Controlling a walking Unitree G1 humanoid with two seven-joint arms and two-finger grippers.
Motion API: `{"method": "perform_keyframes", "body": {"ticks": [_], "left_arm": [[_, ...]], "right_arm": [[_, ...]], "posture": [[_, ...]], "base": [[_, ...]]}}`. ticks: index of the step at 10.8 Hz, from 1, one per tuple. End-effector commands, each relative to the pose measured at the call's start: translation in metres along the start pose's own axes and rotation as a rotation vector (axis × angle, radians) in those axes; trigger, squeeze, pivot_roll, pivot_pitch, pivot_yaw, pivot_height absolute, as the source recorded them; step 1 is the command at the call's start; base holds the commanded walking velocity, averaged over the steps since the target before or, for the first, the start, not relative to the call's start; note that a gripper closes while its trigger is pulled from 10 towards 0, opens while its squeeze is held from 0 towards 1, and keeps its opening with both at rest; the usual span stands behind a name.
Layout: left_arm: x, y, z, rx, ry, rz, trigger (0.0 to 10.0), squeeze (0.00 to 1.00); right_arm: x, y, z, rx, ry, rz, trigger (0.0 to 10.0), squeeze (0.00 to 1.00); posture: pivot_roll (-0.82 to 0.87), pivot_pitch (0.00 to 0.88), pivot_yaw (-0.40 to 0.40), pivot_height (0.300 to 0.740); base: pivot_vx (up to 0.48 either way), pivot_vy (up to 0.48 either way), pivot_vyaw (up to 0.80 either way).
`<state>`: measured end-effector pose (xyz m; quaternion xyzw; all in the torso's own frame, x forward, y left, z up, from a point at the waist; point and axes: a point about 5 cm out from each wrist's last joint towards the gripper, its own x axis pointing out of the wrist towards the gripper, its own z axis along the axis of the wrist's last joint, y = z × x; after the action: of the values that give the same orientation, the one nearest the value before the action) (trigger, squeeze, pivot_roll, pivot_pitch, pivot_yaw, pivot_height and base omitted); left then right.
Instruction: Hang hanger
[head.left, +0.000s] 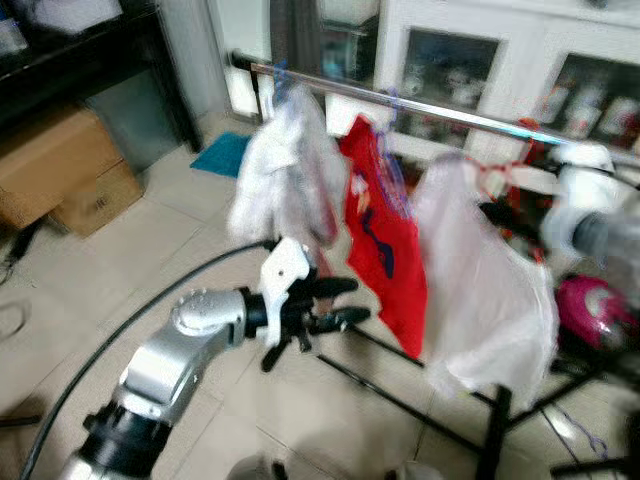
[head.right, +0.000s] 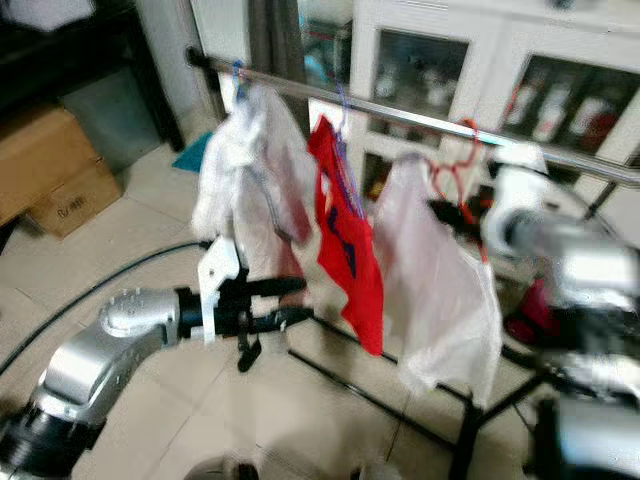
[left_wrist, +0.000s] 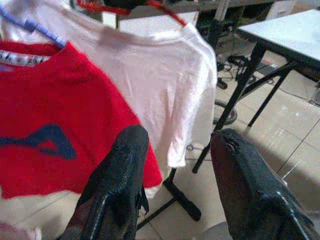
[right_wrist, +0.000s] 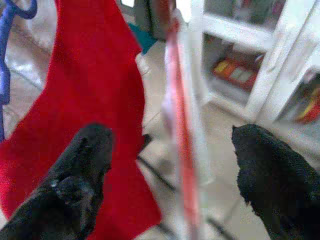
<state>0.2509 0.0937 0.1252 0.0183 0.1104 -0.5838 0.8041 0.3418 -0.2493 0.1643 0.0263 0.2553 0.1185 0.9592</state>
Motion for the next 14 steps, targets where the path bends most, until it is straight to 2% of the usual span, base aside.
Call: {"method": "perform_keyframes", "body": {"ticks": [1,5,7,10,12,14], "left_arm": [[-0.001,0.001,0.001,0.011,0.018,0.001,10.0,0.00],[0.000,0.001,0.001,0.014,0.017,0.001,10.0,0.00],[-0.001,0.001,0.001,0.017,0.019,0.004,10.0,0.00],[-0.001,0.002,0.001,0.017,0.017,0.012,10.0,0.00],[0.000,0.002,0.001,0.018,0.019,0.004,10.0,0.00],[0.001,0.003,0.002,0.022,0.021,0.000,10.0,0.00]], "right_arm": [[0.004,0.001,-0.002,0.000,0.016,-0.009,0.0,0.00],[0.007,0.001,-0.001,0.009,0.016,-0.013,0.0,0.00],[0.005,-0.002,-0.001,-0.041,0.017,-0.044,0.0,0.00],[-0.009,-0.003,0.008,-0.139,-0.055,-0.097,0.0,0.00],[-0.012,0.000,0.000,-0.207,-0.028,-0.122,0.0,0.00],[-0.010,0.003,-0.005,-0.229,-0.020,-0.146,0.0,0.00]], "posture": [[-0.08,0.000,0.065,0.740],[-0.09,0.000,0.068,0.740],[-0.09,0.000,0.070,0.740],[-0.08,0.000,0.068,0.740],[-0.10,0.000,0.082,0.740],[-0.10,0.000,0.087,0.740]], "base": [[0.000,0.000,0.00],[0.000,0.000,0.00],[0.000,0.000,0.00],[0.000,0.000,0.00],[0.000,0.000,0.00],[0.000,0.000,0.00]]}}
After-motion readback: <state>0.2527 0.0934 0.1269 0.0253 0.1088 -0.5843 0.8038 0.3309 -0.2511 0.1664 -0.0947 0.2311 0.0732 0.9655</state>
